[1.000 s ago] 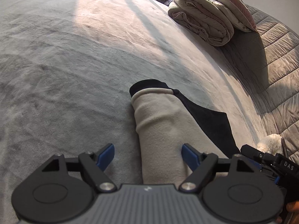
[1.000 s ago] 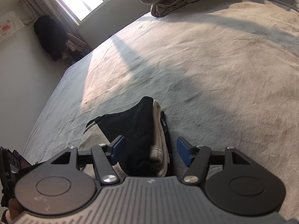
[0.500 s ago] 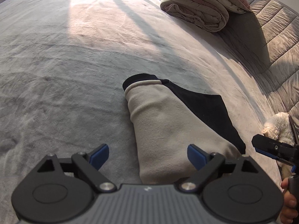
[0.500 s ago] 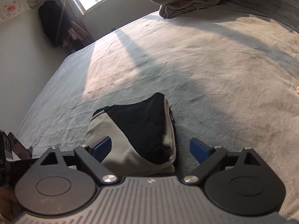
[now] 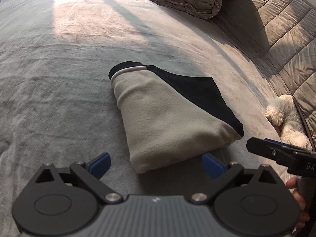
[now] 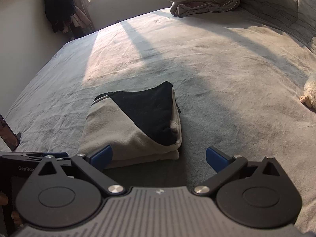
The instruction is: Fold clothes
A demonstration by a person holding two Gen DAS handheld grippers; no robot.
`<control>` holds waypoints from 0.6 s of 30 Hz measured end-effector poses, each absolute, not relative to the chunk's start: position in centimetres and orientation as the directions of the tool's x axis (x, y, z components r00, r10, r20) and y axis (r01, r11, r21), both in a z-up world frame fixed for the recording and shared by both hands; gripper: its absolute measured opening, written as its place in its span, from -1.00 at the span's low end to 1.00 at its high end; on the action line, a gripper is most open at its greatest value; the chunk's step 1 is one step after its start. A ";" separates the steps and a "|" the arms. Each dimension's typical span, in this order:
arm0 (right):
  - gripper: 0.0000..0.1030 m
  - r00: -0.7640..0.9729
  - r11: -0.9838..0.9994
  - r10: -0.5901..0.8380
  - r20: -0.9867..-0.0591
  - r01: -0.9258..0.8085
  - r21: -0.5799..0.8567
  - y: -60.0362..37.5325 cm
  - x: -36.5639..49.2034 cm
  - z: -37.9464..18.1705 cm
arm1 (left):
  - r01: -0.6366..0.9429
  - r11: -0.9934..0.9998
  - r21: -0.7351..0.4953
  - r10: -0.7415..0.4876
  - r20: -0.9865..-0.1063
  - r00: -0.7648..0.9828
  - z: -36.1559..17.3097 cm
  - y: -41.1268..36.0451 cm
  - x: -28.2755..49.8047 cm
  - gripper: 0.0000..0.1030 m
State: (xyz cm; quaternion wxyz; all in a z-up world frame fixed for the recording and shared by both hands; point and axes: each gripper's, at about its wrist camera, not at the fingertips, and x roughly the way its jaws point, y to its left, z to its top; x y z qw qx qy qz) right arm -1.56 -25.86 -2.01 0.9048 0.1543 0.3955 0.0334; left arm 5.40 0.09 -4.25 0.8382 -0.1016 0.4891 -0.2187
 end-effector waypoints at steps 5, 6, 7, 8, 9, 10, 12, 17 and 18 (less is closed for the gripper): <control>0.99 0.682 0.914 0.222 -0.697 0.104 0.393 -27.3 -0.5 -3.1 | 0.151 0.781 -0.606 -0.609 -0.683 0.404 -6.3 2.8 7.4 0.89; 0.99 0.682 0.901 0.236 -0.692 0.113 0.418 -27.7 -0.1 -3.5 | 0.138 0.753 -0.644 -0.638 -0.662 0.394 -6.8 2.8 7.7 0.87; 0.99 0.679 0.887 0.253 -0.689 0.121 0.445 -28.1 0.3 -3.8 | 0.125 0.723 -0.679 -0.667 -0.639 0.384 -7.3 2.9 8.0 0.82; 0.99 0.678 0.870 0.273 -0.683 0.129 0.475 -28.6 0.6 -4.3 | 0.111 0.692 -0.713 -0.694 -0.615 0.374 -7.8 3.0 8.3 0.78; 0.99 0.678 0.849 0.297 -0.673 0.136 0.511 -29.0 0.9 -4.8 | 0.101 0.674 -0.732 -0.708 -0.601 0.371 -8.2 3.0 8.5 0.76; 0.99 0.673 0.825 0.321 -0.667 0.147 0.545 -29.5 1.2 -5.3 | 0.097 0.671 -0.735 -0.709 -0.599 0.373 -8.6 2.8 8.5 0.76; 0.76 0.668 0.800 0.348 -0.658 0.155 0.580 -29.7 1.7 -5.9 | 0.091 0.665 -0.741 -0.712 -0.594 0.374 -9.4 2.3 8.6 0.67; 0.44 0.677 0.757 0.390 -0.624 0.149 0.636 -29.9 2.6 -6.9 | 0.041 0.591 -0.806 -0.750 -0.530 0.395 -11.0 2.2 9.1 0.61; 0.43 0.679 0.748 0.399 -0.617 0.148 0.647 -29.9 2.7 -7.1 | 0.032 0.576 -0.817 -0.757 -0.518 0.399 -11.2 2.3 9.3 0.59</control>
